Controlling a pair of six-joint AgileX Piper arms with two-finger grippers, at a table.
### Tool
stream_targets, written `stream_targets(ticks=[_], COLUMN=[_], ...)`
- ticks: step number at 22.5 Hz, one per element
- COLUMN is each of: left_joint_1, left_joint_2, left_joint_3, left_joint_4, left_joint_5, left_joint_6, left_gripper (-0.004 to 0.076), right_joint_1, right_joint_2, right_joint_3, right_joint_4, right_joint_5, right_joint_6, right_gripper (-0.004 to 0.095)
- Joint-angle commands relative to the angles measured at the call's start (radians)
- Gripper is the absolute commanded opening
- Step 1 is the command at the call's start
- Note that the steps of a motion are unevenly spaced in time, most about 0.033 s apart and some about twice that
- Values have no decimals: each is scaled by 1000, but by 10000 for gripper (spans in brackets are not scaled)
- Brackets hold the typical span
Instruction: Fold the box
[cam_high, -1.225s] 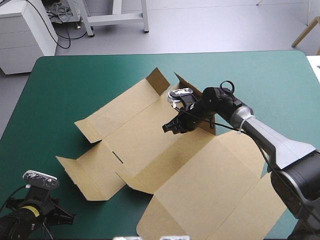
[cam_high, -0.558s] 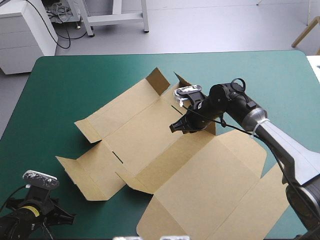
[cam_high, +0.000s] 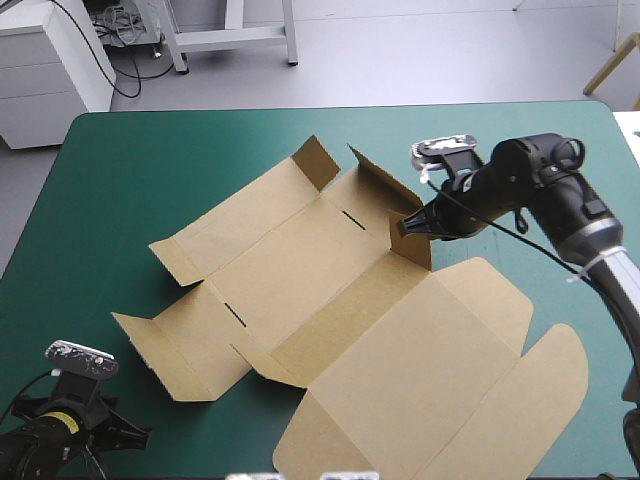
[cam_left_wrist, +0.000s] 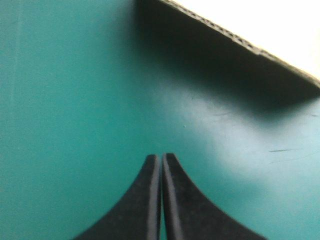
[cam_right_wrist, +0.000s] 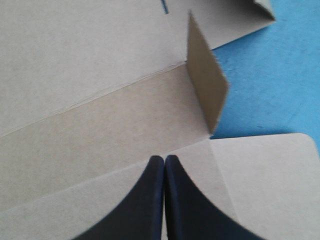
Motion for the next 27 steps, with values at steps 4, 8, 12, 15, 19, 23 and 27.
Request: stream_targets(ticks=[4,8,12,15,19,23,27], left_joint_1=[0,0,0,0,0,0,0], left_joint_2=[8,8,8,8,8,8,8], left_joint_3=[-26,-26,-26,-26,-26,-26,-26], left_joint_4=[-6,-6,-6,-6,-6,-6,-6], left_joint_5=[-41,-43,-43,-43,-43,-43,-47], left_joint_6=[-8,-8,-8,-8,-8,-8,-8], left_gripper=[-10,-10,-10,-10,-10,-10,-10], right_joint_1=[-97,-108,-108,-108,-108,-108,-108], right_joint_2=[-146,-242,-298,-303,-301,-301,-301], right_joint_3=[-36,-13,43,66,66,66,66], right_joint_4=[6,-16,-12,-6,-9,-9,-17], right_joint_5=[-10,-10,-10,-10,-10,-10,-11], right_joint_6=[-31,-38,-36,-39,-77,-77,-77], right_gripper=[-20,-20,-20,-19,-18,10,279])
